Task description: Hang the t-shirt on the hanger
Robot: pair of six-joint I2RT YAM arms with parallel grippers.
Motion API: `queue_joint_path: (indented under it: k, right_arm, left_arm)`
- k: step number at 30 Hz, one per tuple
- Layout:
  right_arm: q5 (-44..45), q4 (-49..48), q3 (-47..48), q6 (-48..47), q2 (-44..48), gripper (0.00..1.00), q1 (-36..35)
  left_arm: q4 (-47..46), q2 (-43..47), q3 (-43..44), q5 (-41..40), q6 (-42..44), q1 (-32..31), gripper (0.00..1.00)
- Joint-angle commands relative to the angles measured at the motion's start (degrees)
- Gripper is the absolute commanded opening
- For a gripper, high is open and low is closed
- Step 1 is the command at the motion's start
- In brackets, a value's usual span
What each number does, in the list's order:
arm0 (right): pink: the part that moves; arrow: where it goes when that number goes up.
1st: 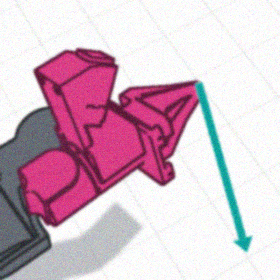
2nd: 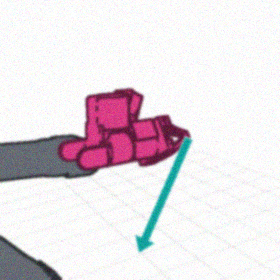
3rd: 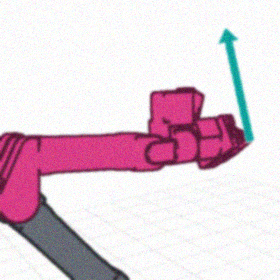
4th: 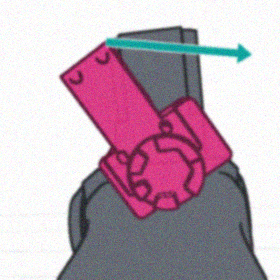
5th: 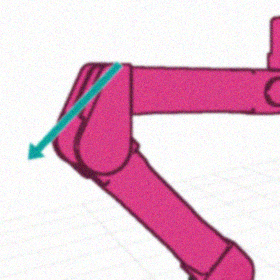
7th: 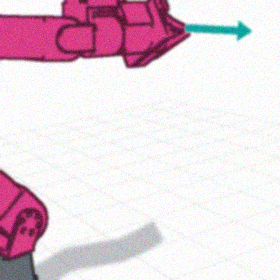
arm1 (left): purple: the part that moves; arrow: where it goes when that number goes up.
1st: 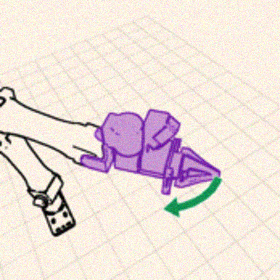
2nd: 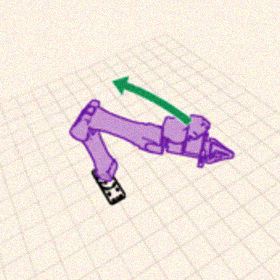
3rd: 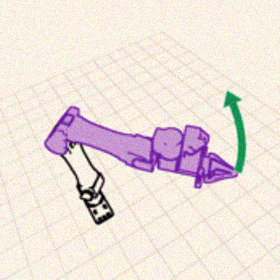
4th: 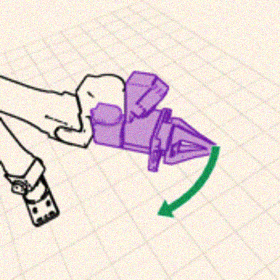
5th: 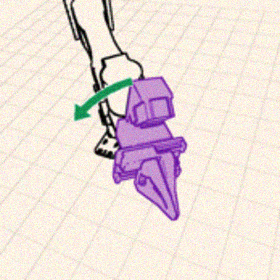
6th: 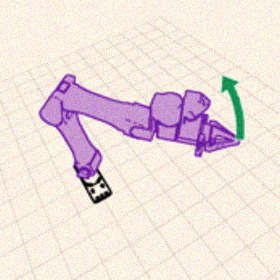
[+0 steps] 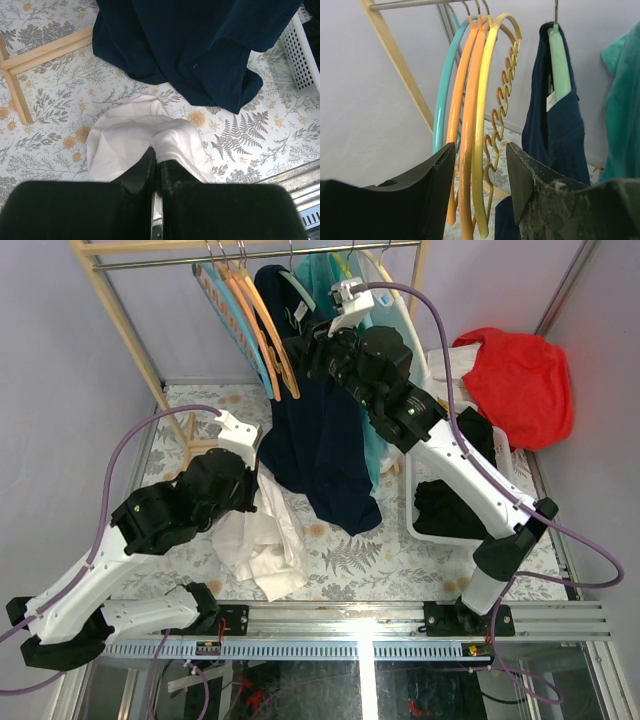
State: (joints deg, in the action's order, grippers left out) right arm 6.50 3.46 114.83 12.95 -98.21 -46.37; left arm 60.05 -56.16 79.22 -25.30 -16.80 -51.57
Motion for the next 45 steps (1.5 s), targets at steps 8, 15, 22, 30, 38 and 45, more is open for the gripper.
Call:
queue_joint_path:
  k: [8,15,22,30,38,45]
  right_arm:
    - [1.30,0.99,11.16,-0.89,-6.91,0.48,1.26]
    - [-1.54,1.38,11.07,0.00,-7.59,0.49,1.24]
    - [-2.26,3.09,13.66,0.42,-9.99,0.50,1.19]
    - [-3.97,3.09,13.39,1.42,-9.85,0.51,1.20]
    - [-8.35,-0.35,8.64,3.04,-6.77,0.53,1.15]
    - [-8.89,-1.90,5.73,3.92,-5.13,0.54,0.87]
  left_arm:
    - [-0.94,0.01,2.72,-1.13,1.33,0.53,0.00]
    - [-0.64,0.35,2.66,-1.42,1.33,0.51,0.00]
    - [-0.64,0.91,2.35,-1.78,1.24,0.51,0.00]
    - [-0.71,1.24,2.15,-1.97,1.33,0.51,0.00]
    - [-0.73,1.40,1.92,-2.03,1.36,0.51,0.00]
    - [-0.95,1.36,1.68,-1.84,1.24,0.51,0.00]
